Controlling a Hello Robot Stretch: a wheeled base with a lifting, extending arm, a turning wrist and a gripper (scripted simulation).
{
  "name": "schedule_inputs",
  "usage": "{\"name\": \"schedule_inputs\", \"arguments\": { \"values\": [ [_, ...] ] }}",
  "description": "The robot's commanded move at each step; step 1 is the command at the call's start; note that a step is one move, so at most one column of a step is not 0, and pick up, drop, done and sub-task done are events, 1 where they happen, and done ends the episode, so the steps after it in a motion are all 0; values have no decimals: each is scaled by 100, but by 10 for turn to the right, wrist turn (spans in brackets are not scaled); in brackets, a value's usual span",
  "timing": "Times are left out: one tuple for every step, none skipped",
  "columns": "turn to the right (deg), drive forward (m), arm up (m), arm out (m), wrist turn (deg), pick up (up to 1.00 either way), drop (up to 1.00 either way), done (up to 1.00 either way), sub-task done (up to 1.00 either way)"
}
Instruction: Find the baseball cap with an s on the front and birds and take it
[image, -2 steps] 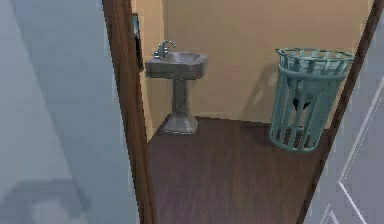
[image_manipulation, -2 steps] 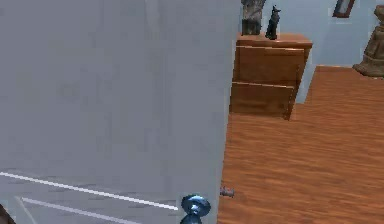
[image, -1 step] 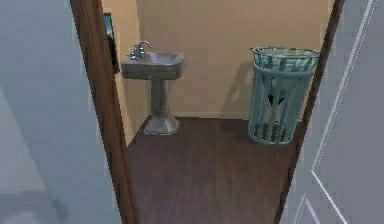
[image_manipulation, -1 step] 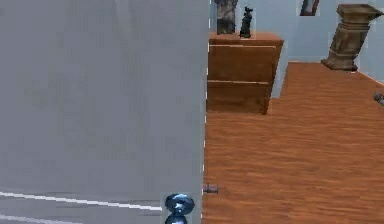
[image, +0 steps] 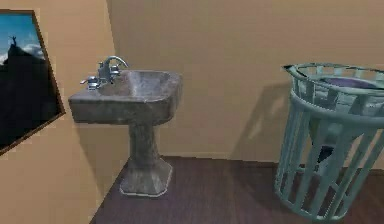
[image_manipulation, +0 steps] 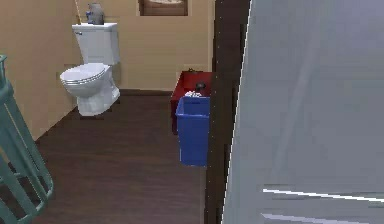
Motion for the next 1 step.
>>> {"name": "schedule_inputs", "arguments": {
  "values": [
    [180, 0, 0, 0, 0, 0, 0, 0, 0]
  ]
}}
